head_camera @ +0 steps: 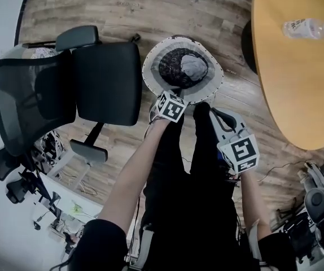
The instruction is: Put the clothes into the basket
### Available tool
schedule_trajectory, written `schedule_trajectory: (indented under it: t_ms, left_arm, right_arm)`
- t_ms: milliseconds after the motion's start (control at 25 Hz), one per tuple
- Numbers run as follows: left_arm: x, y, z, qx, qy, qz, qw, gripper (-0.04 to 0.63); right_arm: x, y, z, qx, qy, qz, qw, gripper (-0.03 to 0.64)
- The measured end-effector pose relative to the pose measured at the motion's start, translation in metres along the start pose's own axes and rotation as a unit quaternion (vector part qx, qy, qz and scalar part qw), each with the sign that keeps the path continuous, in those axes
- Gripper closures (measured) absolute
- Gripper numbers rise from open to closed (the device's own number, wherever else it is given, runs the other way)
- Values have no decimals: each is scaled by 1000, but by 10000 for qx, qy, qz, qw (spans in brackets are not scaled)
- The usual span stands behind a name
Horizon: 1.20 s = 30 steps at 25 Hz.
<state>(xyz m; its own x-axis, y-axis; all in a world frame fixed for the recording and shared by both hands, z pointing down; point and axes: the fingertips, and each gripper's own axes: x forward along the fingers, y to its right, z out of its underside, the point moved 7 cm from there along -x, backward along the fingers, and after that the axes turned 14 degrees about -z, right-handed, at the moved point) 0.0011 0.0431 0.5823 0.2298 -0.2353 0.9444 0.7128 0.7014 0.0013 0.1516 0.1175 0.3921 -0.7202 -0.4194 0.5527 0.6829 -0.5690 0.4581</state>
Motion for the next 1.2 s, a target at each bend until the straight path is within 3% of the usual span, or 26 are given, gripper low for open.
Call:
schedule_trajectory:
  t_ms: [400, 680, 840, 1200]
  left_arm:
    - [-86, 5, -12, 168, 218, 53, 9996, 583]
    - [-139, 19, -22, -234, 214, 55, 9995, 583]
    - [-162, 35, -22, -263, 288, 133, 9992, 583]
    - [-215, 47, -44, -614, 920, 262, 9935, 583]
  right_arm:
    - [-25, -17, -38, -43, 325, 92, 9994, 600]
    - [-50, -17, -51, -26, 406, 52, 9992, 600]
    - [-65, -19, -52, -36, 409, 64, 9991, 600]
    - [-87, -8, -66, -207, 603, -116, 9979, 600]
